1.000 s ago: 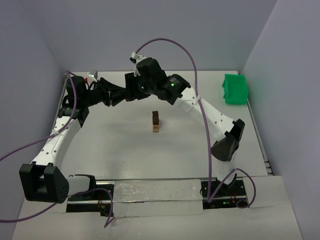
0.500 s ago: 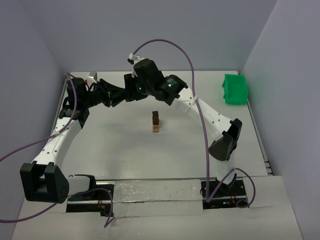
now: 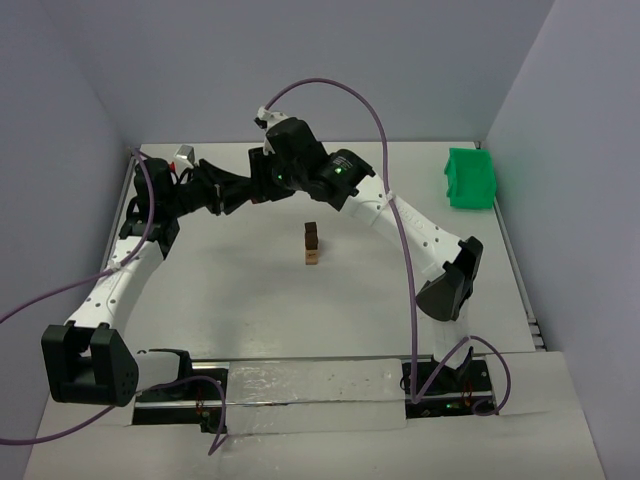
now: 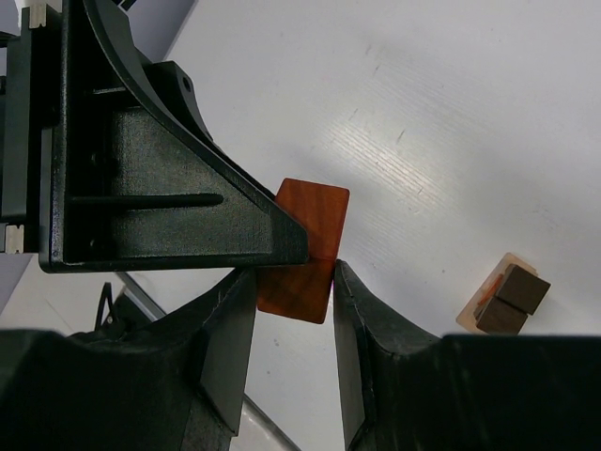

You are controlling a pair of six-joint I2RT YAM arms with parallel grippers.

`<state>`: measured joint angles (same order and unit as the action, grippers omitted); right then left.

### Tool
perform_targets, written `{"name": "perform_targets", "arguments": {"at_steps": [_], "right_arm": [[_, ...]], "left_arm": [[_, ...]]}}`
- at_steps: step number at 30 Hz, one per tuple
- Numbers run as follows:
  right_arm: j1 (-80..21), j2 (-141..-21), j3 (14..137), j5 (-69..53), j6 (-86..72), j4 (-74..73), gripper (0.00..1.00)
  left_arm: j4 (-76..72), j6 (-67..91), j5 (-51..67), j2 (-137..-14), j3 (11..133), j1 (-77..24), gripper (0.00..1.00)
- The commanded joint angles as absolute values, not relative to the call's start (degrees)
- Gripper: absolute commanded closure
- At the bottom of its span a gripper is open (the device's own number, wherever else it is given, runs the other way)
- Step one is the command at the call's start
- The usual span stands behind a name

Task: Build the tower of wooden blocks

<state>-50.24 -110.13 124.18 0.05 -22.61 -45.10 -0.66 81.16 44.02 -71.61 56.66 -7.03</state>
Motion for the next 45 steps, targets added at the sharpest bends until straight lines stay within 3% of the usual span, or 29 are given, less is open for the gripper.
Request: {"name": "perform_targets", "arguments": {"at_steps": [1,3,4,9,15,19,25,45], "right_arm": [[-50.2,-111.1,125.8,1.6,-21.9,-42.4,1.00],[-50.2,-110.4,125.3,1.9,-21.8,-42.4,1.00],[-50.2,-109.8,124.9,2.2,-21.8,-42.4,1.00],[-50.1,-105.0,118.8,4.4,-21.4,-40.8,1.00],[-50.0,-95.6,103.3,10.9,-19.7,-34.8,1.00],[-49.9,-88.7,89.8,18.2,-18.7,-27.4,1.00],[-49.6,-84.4,79.5,26.7,-19.2,-19.9,1.00],[-44.7,-96.6,83.1,19.9,-26.8,-19.7,1.00]], "left_arm": [[-4.3,83.0,49.5,-69.6,56.7,-7.6,0.51],[-3.5,82.4,49.2,-69.7,56.6,-7.6,0.14],[-3.0,81.9,48.9,-69.7,56.7,-7.5,0.01],[2.6,77.4,46.7,-69.5,57.9,-5.2,0.01],[12.1,67.9,44.3,-69.8,62.9,0.6,0.01],[21.4,56.0,36.2,-69.3,68.6,4.8,0.01],[21.4,46.2,23.4,-64.2,68.4,5.4,0.01],[19.9,41.6,20.0,-62.3,65.5,5.5,0.01]]}}
